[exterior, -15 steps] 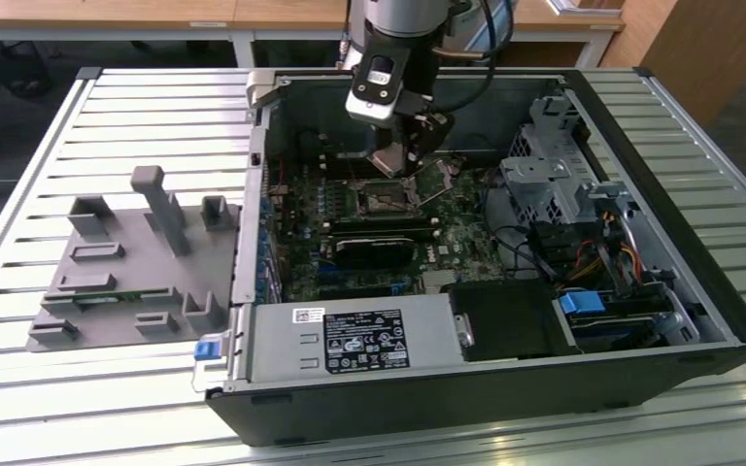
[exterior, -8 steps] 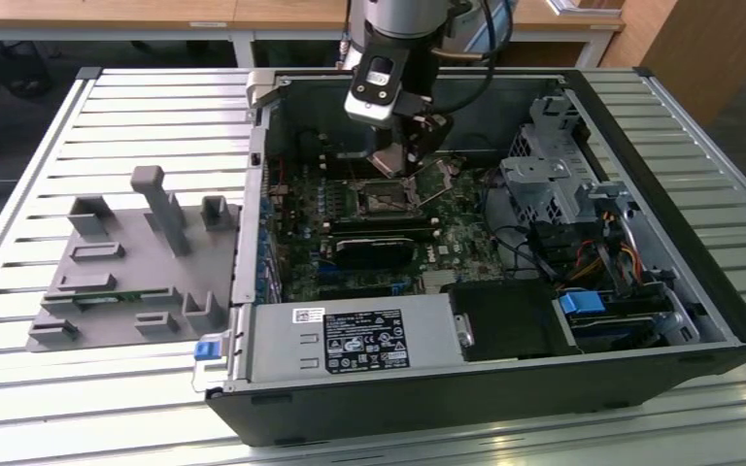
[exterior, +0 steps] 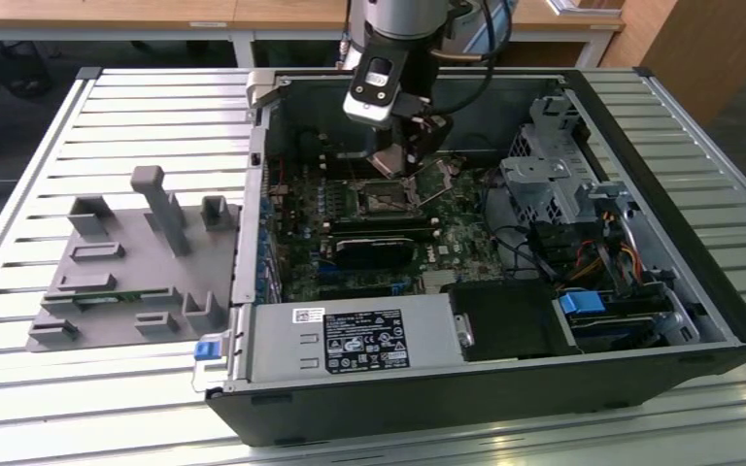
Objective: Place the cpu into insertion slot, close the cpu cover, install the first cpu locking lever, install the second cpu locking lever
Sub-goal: 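Place the cpu into insertion slot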
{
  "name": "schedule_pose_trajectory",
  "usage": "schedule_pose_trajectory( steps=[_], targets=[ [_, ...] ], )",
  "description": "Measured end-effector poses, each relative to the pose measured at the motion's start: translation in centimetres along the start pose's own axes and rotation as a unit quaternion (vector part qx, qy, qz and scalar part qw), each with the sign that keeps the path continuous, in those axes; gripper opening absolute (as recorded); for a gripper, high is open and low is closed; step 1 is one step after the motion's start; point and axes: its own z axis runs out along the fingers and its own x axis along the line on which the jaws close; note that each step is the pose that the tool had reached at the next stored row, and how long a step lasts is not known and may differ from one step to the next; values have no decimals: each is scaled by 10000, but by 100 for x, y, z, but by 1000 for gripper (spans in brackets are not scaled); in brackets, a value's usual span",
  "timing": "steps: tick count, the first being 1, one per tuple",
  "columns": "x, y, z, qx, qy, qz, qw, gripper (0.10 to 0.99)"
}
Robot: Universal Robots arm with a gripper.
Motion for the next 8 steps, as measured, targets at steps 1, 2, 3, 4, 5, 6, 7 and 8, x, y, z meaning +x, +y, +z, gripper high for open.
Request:
schedule_pose_trajectory(
  steps=[1, 2, 3, 4, 5, 6, 7, 8],
  targets=[
    [0, 0, 2, 0, -1, 9, 10000, 529],
    [0, 0, 4, -1, -1, 19, 10000, 529],
    [0, 0, 5, 0, -2, 28, 10000, 529],
    [0, 0, 7, 0, -3, 38, 10000, 529],
    [0, -1, 9, 0, -3, 47, 10000, 529],
    [0, -1, 11, 0, -4, 57, 10000, 529],
    [0, -1, 13, -1, -5, 68, 10000, 529],
    [0, -1, 15, 0, -6, 78, 10000, 529]
  ],
)
